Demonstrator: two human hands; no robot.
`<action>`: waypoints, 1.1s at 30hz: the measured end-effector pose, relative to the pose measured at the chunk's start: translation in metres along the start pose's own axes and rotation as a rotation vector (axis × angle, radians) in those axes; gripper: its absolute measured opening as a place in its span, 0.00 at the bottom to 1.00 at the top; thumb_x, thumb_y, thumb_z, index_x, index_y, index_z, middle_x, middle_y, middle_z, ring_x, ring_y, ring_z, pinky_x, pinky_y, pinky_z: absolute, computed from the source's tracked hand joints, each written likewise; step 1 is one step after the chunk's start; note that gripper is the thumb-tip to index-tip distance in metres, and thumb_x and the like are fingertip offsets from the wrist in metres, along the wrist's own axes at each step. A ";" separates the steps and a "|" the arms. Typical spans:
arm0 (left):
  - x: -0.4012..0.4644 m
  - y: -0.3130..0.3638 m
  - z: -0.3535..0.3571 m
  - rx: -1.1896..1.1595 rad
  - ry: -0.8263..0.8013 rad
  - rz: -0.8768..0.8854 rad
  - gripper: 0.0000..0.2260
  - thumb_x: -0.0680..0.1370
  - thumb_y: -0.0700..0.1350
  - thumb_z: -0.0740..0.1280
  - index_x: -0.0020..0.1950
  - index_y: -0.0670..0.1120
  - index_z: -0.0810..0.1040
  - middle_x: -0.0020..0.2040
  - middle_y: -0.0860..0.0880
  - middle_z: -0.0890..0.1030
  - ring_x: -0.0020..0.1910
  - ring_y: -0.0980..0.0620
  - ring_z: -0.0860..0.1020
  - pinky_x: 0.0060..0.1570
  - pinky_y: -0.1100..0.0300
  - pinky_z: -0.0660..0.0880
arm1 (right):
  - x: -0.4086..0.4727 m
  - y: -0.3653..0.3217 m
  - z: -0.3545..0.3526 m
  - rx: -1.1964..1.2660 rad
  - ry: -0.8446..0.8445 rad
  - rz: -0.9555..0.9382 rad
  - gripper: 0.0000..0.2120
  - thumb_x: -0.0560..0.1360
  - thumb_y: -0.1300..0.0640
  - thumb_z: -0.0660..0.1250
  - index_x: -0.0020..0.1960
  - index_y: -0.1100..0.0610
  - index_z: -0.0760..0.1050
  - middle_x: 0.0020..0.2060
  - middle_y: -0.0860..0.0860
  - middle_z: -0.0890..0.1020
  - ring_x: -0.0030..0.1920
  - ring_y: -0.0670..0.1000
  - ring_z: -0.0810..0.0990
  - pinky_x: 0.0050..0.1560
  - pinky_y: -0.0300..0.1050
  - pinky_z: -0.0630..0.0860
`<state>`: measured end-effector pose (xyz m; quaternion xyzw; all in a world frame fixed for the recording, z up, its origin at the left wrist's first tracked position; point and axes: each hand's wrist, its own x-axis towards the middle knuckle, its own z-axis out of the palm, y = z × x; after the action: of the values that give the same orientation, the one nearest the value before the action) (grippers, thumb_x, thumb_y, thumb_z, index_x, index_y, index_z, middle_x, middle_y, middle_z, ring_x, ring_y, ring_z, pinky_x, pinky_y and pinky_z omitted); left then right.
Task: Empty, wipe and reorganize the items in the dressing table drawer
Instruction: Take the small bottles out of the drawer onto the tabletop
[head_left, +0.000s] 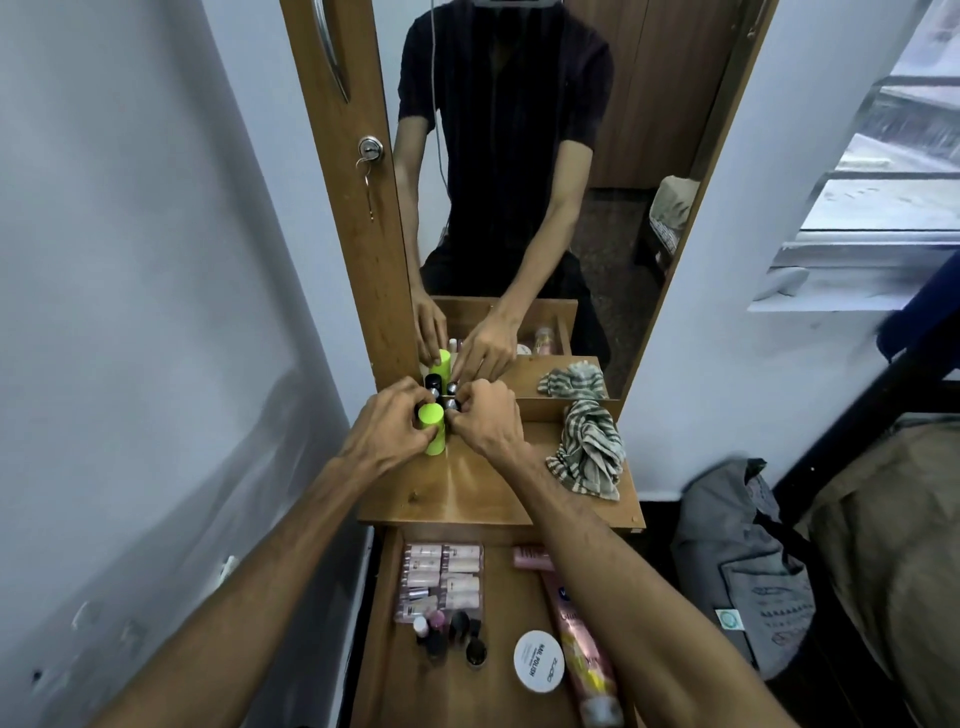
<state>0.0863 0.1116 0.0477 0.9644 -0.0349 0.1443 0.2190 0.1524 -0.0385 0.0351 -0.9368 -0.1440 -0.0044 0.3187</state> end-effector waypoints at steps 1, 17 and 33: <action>0.000 0.000 0.000 0.008 0.004 0.002 0.16 0.71 0.45 0.73 0.58 0.43 0.82 0.51 0.50 0.80 0.46 0.50 0.78 0.45 0.57 0.76 | 0.000 0.000 0.001 0.015 0.005 0.008 0.09 0.72 0.50 0.71 0.43 0.56 0.83 0.38 0.54 0.85 0.46 0.59 0.83 0.44 0.51 0.80; -0.009 0.006 0.000 0.114 -0.019 -0.025 0.23 0.75 0.48 0.72 0.69 0.44 0.76 0.60 0.48 0.77 0.53 0.45 0.80 0.54 0.52 0.77 | -0.027 0.021 -0.009 0.076 0.013 0.008 0.10 0.69 0.55 0.70 0.49 0.55 0.84 0.41 0.53 0.87 0.47 0.58 0.85 0.51 0.51 0.82; -0.117 0.038 0.014 -0.019 0.174 -0.017 0.03 0.73 0.41 0.70 0.45 0.48 0.79 0.44 0.56 0.77 0.38 0.57 0.75 0.37 0.59 0.78 | -0.146 0.055 -0.013 0.069 -0.101 -0.073 0.07 0.66 0.55 0.69 0.42 0.49 0.85 0.33 0.44 0.85 0.36 0.44 0.83 0.39 0.39 0.77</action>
<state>-0.0268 0.0717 0.0166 0.9463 -0.0090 0.2255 0.2313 0.0281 -0.1268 -0.0020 -0.9185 -0.1939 0.0365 0.3426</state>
